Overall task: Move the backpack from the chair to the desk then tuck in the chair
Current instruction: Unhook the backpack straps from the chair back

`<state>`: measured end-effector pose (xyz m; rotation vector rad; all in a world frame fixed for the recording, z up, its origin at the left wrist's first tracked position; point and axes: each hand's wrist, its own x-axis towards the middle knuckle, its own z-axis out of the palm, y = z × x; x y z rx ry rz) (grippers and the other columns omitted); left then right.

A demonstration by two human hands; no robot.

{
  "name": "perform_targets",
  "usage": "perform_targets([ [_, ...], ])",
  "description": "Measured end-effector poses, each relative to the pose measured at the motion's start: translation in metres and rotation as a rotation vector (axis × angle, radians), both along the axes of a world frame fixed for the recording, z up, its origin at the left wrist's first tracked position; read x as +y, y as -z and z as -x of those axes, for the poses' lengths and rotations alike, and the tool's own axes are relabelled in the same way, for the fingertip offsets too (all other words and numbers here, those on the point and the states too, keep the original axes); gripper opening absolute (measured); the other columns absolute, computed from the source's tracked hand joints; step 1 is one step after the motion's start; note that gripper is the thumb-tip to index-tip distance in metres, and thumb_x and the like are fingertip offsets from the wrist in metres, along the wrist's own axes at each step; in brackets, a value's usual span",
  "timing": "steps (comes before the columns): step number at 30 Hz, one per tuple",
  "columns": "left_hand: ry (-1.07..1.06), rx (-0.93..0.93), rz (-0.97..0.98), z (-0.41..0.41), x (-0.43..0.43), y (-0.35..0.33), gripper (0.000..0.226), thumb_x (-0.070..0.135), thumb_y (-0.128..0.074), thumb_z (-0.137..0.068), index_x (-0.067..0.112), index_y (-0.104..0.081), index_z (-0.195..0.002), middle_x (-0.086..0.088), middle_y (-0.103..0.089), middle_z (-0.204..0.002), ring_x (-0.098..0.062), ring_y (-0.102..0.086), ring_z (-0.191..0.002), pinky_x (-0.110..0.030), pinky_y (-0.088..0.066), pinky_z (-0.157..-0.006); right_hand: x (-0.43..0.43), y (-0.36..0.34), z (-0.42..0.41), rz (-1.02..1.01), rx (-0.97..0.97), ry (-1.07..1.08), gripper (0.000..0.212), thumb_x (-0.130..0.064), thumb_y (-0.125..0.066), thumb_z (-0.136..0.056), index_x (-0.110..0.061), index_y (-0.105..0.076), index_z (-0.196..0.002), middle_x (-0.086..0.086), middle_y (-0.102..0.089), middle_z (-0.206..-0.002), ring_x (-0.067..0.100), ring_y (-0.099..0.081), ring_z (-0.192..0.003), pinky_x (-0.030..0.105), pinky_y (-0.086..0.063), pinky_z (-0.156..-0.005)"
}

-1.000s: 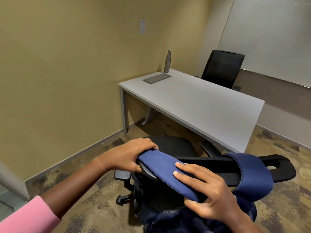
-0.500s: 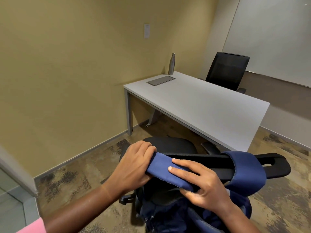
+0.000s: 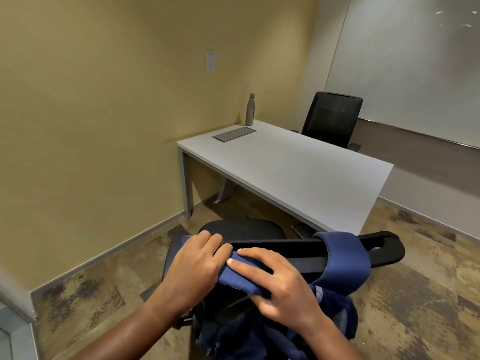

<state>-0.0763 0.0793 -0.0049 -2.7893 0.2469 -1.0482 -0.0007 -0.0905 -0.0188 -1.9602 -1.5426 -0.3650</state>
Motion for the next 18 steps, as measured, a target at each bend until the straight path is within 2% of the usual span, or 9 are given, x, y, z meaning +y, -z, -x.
perform_targets([
  [2, 0.041, -0.067, -0.005, 0.005, -0.007, 0.005, 0.027, 0.012, -0.038, -0.088, 0.006, -0.063, -0.080, -0.007, -0.065, -0.067, -0.018, -0.035, -0.066, -0.031, -0.032, -0.060, -0.005, 0.001, 0.003, 0.018, -0.006, 0.005, 0.057, -0.023, -0.061, -0.072, -0.031, -0.046, -0.126, -0.002, -0.049, -0.127, 0.008, -0.044, -0.115, 0.022, -0.040, -0.094],
  [5, 0.042, -0.127, -0.007, 0.013, -0.016, 0.015, 0.045, 0.013, -0.025, -0.098, 0.001, -0.068, -0.089, -0.013, -0.072, -0.076, -0.022, -0.039, -0.074, -0.030, -0.043, -0.062, -0.020, 0.008, 0.007, 0.076, 0.029, 0.049, 0.066, -0.037, -0.063, -0.073, -0.042, -0.033, -0.131, -0.014, -0.032, -0.131, 0.000, -0.036, -0.118, 0.018, -0.035, -0.096],
  [7, 0.021, -0.141, 0.007, 0.017, -0.022, 0.019, 0.051, 0.013, -0.024, -0.098, 0.000, -0.072, -0.086, -0.015, -0.073, -0.080, -0.023, -0.041, -0.077, -0.032, -0.047, -0.063, -0.033, 0.011, 0.011, 0.124, 0.241, 0.088, 0.075, -0.053, -0.064, -0.071, -0.054, -0.021, -0.133, -0.026, -0.027, -0.130, -0.007, -0.031, -0.119, 0.016, -0.032, -0.096],
  [9, 0.015, -0.151, 0.041, 0.021, -0.031, 0.019, 0.050, 0.013, -0.024, -0.098, 0.000, -0.072, -0.090, -0.014, -0.072, -0.087, -0.023, -0.041, -0.079, -0.032, -0.039, -0.069, -0.049, 0.014, 0.011, 0.145, 0.437, 0.129, 0.080, -0.062, -0.067, -0.064, -0.059, -0.021, -0.129, -0.034, -0.032, -0.125, -0.009, -0.034, -0.118, 0.013, -0.032, -0.095],
  [11, 0.015, -0.148, 0.070, 0.024, -0.042, 0.019, 0.044, 0.014, -0.024, -0.098, 0.003, -0.066, -0.103, -0.010, -0.059, -0.102, -0.023, -0.042, -0.081, -0.032, -0.039, -0.070, -0.063, 0.012, 0.007, 0.124, 0.556, 0.161, 0.067, -0.055, -0.073, -0.058, -0.057, -0.041, -0.117, -0.029, -0.049, -0.117, -0.009, -0.044, -0.110, 0.014, -0.036, -0.090],
  [13, 0.020, -0.136, 0.077, 0.025, -0.052, 0.019, 0.031, 0.014, -0.027, -0.096, 0.009, -0.054, -0.112, -0.005, -0.046, -0.106, -0.021, -0.042, -0.084, -0.030, -0.045, -0.066, -0.073, 0.005, 0.002, 0.119, 0.665, 0.157, 0.040, -0.035, -0.081, -0.059, -0.041, -0.060, -0.093, -0.012, -0.066, -0.096, -0.002, -0.057, -0.092, 0.023, -0.044, -0.079],
  [14, 0.010, -0.118, 0.096, 0.025, -0.056, 0.019, 0.027, 0.014, -0.033, -0.092, 0.011, -0.051, -0.112, -0.004, -0.045, -0.106, -0.020, -0.042, -0.084, -0.030, -0.047, -0.064, -0.076, 0.001, 0.001, 0.124, 0.725, 0.148, 0.029, -0.025, -0.082, -0.061, -0.032, -0.064, -0.083, -0.006, -0.068, -0.086, 0.002, -0.059, -0.083, 0.027, -0.045, -0.075],
  [16, -0.020, -0.062, 0.199, 0.021, -0.067, 0.017, 0.039, 0.011, -0.041, -0.075, 0.012, -0.057, -0.110, -0.005, -0.055, -0.104, -0.018, -0.042, -0.086, -0.027, -0.050, -0.060, -0.080, -0.004, -0.001, 0.113, 0.806, 0.122, 0.023, -0.012, -0.080, -0.063, -0.025, -0.063, -0.070, -0.003, -0.066, -0.072, 0.005, -0.058, -0.072, 0.026, -0.045, -0.069],
  [18, -0.075, -0.016, 0.332, 0.018, -0.079, 0.015, 0.041, 0.009, -0.048, -0.066, 0.012, -0.067, -0.102, -0.008, -0.067, -0.095, -0.015, -0.042, -0.087, -0.025, -0.051, -0.058, -0.082, -0.006, 0.000, 0.086, 0.826, 0.111, 0.024, -0.005, -0.078, -0.064, -0.022, -0.061, -0.068, -0.004, -0.063, -0.069, 0.005, -0.057, -0.070, 0.025, -0.045, -0.067],
])
